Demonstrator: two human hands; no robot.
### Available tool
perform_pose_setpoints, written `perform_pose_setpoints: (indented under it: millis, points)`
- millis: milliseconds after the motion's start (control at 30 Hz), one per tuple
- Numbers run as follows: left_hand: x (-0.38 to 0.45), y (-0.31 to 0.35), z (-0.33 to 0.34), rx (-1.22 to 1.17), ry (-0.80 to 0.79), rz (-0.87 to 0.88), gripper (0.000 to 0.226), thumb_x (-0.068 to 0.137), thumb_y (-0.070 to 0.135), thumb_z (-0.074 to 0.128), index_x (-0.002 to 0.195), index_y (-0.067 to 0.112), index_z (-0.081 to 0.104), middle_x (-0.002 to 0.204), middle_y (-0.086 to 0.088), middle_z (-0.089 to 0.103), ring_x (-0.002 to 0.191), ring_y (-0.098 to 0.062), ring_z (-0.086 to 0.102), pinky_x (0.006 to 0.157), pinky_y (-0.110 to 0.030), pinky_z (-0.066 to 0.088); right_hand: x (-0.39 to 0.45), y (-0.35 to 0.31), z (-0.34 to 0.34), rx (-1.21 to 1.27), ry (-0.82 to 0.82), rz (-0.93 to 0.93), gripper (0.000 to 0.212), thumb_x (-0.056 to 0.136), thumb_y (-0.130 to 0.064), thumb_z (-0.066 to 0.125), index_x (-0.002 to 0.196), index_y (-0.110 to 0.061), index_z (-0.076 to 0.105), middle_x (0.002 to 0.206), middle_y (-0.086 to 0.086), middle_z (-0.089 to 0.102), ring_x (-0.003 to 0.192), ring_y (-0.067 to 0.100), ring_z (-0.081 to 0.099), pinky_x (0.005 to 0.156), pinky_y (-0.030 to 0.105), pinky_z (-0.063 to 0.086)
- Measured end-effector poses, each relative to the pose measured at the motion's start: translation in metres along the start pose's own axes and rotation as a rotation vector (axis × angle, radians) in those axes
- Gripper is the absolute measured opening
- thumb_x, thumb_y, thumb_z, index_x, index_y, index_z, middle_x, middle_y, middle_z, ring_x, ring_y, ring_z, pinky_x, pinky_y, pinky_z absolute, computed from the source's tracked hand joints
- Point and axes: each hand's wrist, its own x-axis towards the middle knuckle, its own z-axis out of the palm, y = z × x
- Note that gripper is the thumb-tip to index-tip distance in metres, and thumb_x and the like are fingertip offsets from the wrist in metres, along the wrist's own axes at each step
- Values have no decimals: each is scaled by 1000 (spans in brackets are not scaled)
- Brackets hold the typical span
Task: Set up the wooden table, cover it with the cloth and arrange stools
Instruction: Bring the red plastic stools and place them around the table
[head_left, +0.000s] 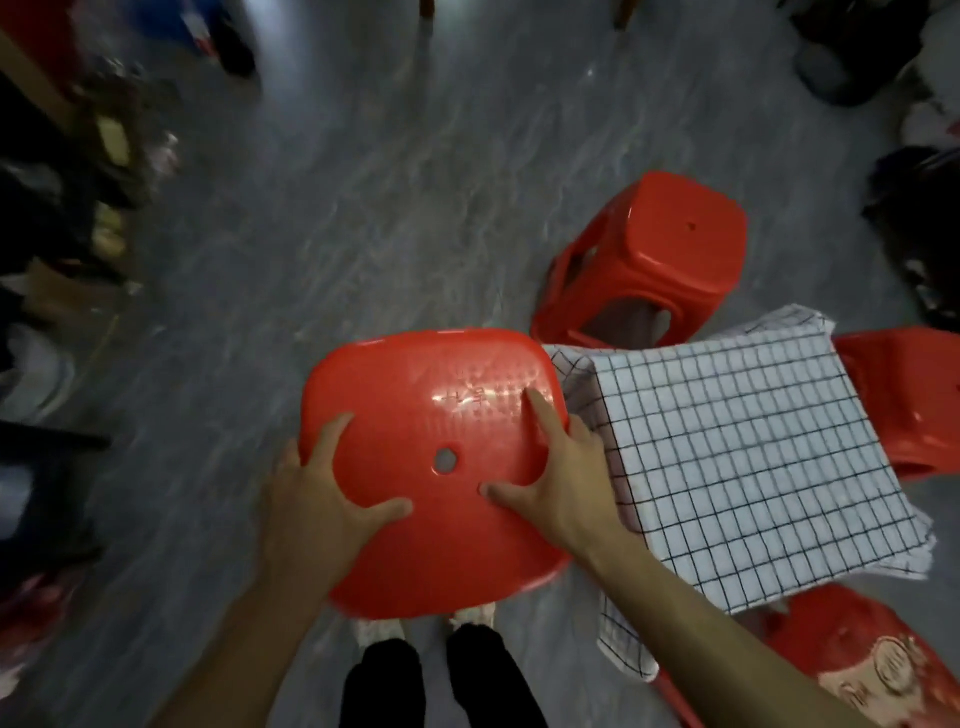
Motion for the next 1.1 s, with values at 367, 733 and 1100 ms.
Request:
perform_pose_setpoints:
  millis: [367, 733, 1100]
  points:
    - [101, -73, 143, -8, -90, 51, 110, 45, 54, 90, 139, 43, 35, 127, -10, 49, 115, -32, 50, 94, -49, 48, 100, 86, 126, 28, -40, 75, 120, 57, -52, 87, 151, -47, 13, 135, 7, 46, 122, 27, 44, 105, 48, 41]
    - [121, -63, 203, 43, -127, 5, 112, 45, 48, 93, 139, 40, 32, 127, -17, 46, 117, -37, 46, 99, -49, 43, 134, 129, 146, 77, -79, 148, 120, 50, -50, 91, 147, -49, 20, 133, 5, 51, 122, 27, 48, 103, 50, 45]
    - [119, -52, 216, 1, -161, -42, 111, 47, 39, 96, 139, 37, 33, 127, -20, 41, 116, -39, 46, 96, -50, 44, 137, 137, 144, 65, -83, 182, 115, 61, -45, 89, 147, -51, 13, 146, 10, 34, 133, 31, 36, 106, 56, 39]
